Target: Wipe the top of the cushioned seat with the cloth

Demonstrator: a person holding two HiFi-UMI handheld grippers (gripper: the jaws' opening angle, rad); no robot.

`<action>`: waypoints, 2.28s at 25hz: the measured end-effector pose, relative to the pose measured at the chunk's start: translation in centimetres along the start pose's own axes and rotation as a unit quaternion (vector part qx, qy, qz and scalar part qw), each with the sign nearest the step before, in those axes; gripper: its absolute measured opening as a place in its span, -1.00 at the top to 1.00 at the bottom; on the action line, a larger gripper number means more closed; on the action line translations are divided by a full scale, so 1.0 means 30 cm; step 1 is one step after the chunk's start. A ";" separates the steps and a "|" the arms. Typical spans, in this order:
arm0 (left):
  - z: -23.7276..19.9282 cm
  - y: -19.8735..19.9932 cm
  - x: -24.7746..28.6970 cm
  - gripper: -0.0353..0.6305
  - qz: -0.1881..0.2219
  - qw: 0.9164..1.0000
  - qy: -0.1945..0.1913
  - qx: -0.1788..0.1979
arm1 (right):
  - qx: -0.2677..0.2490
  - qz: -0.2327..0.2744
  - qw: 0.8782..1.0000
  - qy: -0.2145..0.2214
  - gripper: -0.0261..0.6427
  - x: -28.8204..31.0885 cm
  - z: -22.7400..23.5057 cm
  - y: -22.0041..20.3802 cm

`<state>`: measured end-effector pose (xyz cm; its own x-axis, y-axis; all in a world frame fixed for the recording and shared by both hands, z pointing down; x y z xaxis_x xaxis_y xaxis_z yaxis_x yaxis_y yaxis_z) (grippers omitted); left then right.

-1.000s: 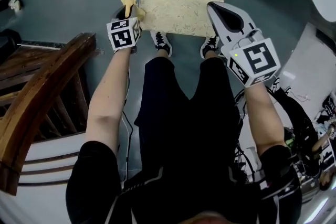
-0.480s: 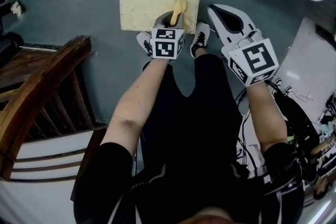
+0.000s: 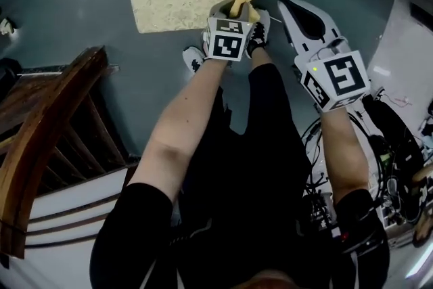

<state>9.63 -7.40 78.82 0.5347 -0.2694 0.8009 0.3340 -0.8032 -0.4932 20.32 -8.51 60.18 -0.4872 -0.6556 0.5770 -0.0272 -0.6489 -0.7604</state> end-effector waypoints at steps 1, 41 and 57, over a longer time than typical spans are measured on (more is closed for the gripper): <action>-0.014 0.002 -0.011 0.70 0.008 1.000 -0.002 -0.006 | 0.004 0.000 1.000 -0.001 0.90 -0.003 -0.016 -0.016; -0.981 -0.293 -0.528 0.70 0.041 0.981 0.128 -0.142 | -0.029 -0.013 0.999 0.025 0.90 0.155 -0.425 -0.028; -0.659 0.059 -0.975 0.70 0.169 0.980 0.078 -0.073 | -0.041 0.086 0.995 -0.042 0.90 -0.219 -0.614 0.367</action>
<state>-20.77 -11.44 61.25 0.4667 -0.6012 0.6486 0.0377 -0.7193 -0.6937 7.15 -4.24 42.51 -0.4161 -0.7864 0.4566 -0.0228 -0.4929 -0.8698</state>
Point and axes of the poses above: the fingertips, and each gripper's own axes: x forward along the fingers, z to its right, y out of its top, the point moved 5 cm from there along -x, backward along the fingers, and after that the axes turned 1 degree about z, right-handed, at the moved point
